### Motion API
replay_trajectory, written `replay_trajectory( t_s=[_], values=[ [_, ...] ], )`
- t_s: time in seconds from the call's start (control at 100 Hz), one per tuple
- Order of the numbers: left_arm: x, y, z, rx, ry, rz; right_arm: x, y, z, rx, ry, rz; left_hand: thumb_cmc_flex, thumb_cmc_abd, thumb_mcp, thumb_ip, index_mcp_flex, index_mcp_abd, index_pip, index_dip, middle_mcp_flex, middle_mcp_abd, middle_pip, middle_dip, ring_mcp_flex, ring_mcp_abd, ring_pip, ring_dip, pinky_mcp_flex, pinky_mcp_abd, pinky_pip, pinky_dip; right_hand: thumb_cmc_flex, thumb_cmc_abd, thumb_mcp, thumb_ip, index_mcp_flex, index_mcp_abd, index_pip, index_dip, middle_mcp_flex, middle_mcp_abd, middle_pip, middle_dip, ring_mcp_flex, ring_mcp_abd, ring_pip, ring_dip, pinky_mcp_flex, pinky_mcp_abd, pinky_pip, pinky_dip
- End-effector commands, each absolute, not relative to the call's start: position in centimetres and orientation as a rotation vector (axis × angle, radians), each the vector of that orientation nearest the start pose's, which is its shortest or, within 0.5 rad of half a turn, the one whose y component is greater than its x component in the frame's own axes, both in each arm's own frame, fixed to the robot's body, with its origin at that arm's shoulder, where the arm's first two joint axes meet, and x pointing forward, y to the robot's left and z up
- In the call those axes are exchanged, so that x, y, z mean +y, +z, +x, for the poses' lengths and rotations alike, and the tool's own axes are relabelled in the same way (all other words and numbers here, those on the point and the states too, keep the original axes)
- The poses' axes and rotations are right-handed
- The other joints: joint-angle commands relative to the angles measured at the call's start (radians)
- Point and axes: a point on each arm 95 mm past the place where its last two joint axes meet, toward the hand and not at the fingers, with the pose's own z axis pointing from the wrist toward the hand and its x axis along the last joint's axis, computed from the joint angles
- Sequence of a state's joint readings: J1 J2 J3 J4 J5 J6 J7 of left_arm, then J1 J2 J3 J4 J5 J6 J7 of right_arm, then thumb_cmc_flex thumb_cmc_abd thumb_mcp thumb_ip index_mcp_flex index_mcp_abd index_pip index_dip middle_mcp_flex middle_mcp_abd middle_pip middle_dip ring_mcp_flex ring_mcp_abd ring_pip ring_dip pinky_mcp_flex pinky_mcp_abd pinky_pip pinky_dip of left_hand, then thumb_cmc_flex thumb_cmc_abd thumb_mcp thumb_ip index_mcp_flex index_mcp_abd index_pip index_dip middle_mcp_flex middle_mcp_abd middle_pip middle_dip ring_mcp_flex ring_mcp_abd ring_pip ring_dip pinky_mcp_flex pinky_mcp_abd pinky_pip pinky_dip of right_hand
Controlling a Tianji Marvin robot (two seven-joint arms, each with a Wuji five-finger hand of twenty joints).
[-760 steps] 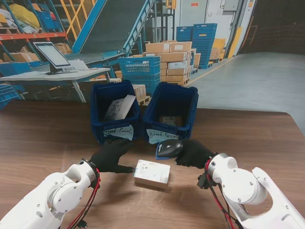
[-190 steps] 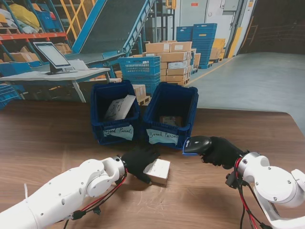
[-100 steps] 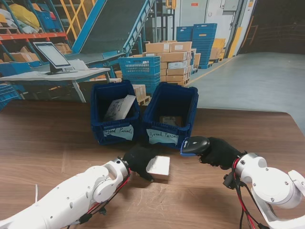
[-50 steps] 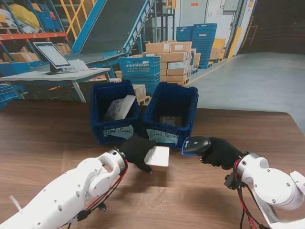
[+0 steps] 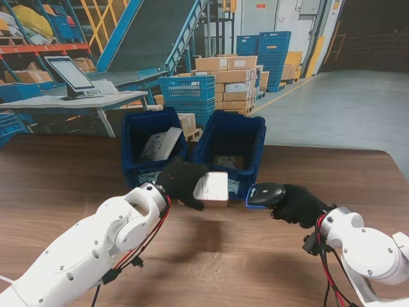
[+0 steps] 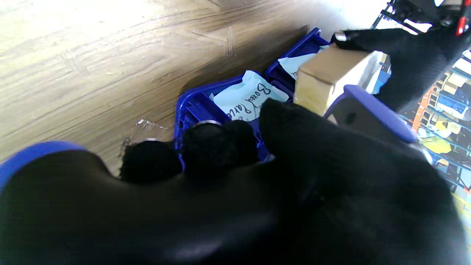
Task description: Scan and sort packages by packaging type
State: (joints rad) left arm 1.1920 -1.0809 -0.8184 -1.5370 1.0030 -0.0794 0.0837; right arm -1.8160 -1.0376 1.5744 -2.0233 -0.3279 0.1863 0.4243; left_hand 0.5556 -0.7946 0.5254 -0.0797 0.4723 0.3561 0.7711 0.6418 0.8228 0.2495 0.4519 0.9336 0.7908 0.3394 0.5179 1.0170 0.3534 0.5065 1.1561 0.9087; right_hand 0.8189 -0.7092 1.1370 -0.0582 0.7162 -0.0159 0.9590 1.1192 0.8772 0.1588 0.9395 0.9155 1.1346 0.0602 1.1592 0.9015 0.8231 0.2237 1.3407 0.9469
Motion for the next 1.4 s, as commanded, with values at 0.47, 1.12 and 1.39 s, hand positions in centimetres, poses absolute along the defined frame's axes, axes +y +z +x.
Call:
replay_trajectory(
  t_s=[0.47, 1.12, 1.39],
  values=[
    [-13.3, -21.1, 48.1, 1.574, -1.806, -0.818, -5.2, -24.6, 34.6, -1.484, -2.003, -2.279, 0.500, 0.169, 0.269, 0.072, 0.145, -0.268, 0.289, 0.033, 0.092, -0.128, 0.082, 0.022, 0.080, -0.024, 0.139, 0.049, 0.012, 0.044, 0.043, 0.022, 0.085, 0.077, 0.111, 0.029, 0.033, -0.071, 0.000, 0.006, 0.010, 0.006, -0.008, 0.006, 0.024, -0.009, 0.024, 0.017, 0.011, 0.002, 0.059, 0.017],
    [-16.1, -20.9, 55.5, 1.540, -1.874, -0.946, -4.9, -24.6, 35.2, -1.459, -2.025, -2.277, 0.502, 0.172, 0.265, 0.067, 0.143, -0.278, 0.291, 0.037, 0.082, -0.134, 0.081, 0.030, 0.068, -0.026, 0.135, 0.055, 0.003, 0.037, 0.049, 0.025, 0.085, 0.076, 0.111, 0.028, 0.035, -0.070, 0.000, 0.006, 0.010, 0.008, -0.009, 0.005, 0.025, -0.008, 0.024, 0.017, 0.013, 0.005, 0.061, 0.017],
    [-16.8, -21.0, 57.9, 1.560, -1.849, -1.003, -4.9, -24.9, 35.2, -1.446, -2.020, -2.275, 0.503, 0.175, 0.261, 0.064, 0.142, -0.281, 0.291, 0.036, 0.081, -0.136, 0.080, 0.030, 0.066, -0.029, 0.131, 0.055, 0.001, 0.035, 0.048, 0.025, 0.087, 0.076, 0.112, 0.027, 0.035, -0.069, 0.000, 0.007, 0.010, 0.009, -0.009, 0.006, 0.023, -0.007, 0.024, 0.017, 0.011, 0.005, 0.061, 0.018]
  ],
)
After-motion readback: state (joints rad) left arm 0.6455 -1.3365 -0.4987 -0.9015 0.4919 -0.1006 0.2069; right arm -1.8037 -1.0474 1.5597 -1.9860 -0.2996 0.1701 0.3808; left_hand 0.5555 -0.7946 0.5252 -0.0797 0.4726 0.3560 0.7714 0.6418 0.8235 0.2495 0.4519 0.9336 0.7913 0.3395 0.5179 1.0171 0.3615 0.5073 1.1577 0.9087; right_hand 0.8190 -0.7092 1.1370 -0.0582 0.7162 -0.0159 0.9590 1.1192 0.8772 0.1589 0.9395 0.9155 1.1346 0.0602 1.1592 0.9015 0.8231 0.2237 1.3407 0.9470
